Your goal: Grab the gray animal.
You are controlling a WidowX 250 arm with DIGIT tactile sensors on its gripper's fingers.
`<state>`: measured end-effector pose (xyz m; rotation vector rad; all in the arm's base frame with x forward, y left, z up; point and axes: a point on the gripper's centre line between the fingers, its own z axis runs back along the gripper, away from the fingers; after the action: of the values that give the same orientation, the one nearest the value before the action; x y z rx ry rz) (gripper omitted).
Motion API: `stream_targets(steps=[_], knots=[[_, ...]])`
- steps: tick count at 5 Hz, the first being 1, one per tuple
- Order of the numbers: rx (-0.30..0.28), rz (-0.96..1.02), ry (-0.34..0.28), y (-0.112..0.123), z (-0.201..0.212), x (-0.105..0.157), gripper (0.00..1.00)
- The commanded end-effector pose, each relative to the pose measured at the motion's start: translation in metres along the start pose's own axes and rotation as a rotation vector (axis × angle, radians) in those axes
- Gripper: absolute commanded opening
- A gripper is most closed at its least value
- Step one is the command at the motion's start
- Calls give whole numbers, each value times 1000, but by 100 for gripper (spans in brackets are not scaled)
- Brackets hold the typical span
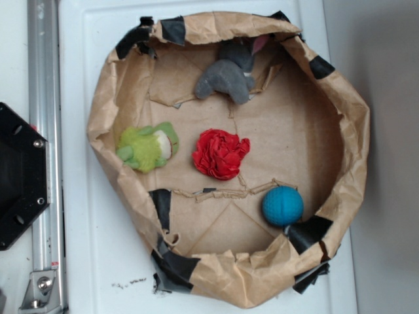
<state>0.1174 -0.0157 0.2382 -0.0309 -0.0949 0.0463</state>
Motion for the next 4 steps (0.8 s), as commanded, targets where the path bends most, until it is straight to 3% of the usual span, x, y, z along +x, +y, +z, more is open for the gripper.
stream_targets(steps=[1,2,4], knots=[[0,0,0,0,0,0,100],[121,97,-36,39,-53,39,100],[60,513,-134,78,-102,99,100]])
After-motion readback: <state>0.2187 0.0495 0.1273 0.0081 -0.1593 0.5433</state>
